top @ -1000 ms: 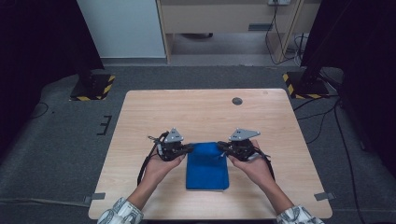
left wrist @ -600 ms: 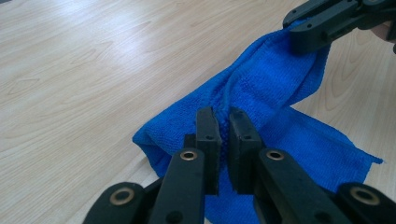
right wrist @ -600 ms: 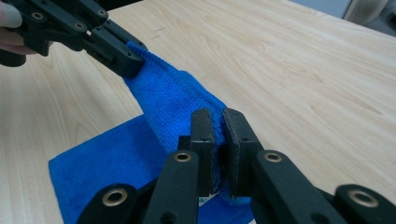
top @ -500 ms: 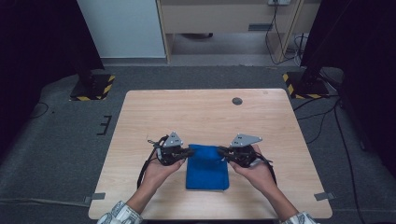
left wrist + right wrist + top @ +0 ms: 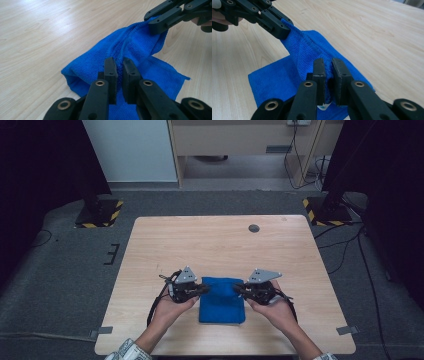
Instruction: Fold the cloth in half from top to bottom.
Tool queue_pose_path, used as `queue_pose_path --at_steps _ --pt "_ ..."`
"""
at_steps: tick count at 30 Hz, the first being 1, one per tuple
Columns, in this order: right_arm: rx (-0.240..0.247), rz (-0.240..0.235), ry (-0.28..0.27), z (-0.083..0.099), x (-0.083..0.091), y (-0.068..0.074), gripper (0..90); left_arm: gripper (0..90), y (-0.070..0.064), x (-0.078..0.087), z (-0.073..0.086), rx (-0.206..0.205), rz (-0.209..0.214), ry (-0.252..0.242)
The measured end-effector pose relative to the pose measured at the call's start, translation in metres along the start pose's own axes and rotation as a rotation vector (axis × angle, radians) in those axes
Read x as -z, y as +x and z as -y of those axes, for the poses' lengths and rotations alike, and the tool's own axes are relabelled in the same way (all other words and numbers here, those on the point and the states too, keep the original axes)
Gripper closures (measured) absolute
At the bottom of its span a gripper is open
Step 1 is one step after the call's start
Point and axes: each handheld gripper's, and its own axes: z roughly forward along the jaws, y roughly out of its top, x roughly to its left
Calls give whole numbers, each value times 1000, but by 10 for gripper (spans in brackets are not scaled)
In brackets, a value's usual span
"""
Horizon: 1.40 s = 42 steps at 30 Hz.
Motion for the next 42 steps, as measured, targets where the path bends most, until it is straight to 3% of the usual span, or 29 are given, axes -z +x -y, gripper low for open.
queue_pose_path --at_steps 13,23,28,34,38,42 --pt "-9 -12 7 12 0 1 807 824 -6 -3 11 2 22 23" --pt "8 -24 47 26 -2 9 790 800 -8 -12 27 1 23 80" --pt "21 -29 57 27 0 14 797 785 -10 -10 27 5 26 69" --pt "25 -45 31 25 9 21 792 766 -12 -4 31 12 37 62" --pt "36 -50 69 31 8 25 782 743 -17 -8 40 0 54 105" --pt "30 -60 100 35 6 26 757 700 -19 -11 42 -8 50 111"
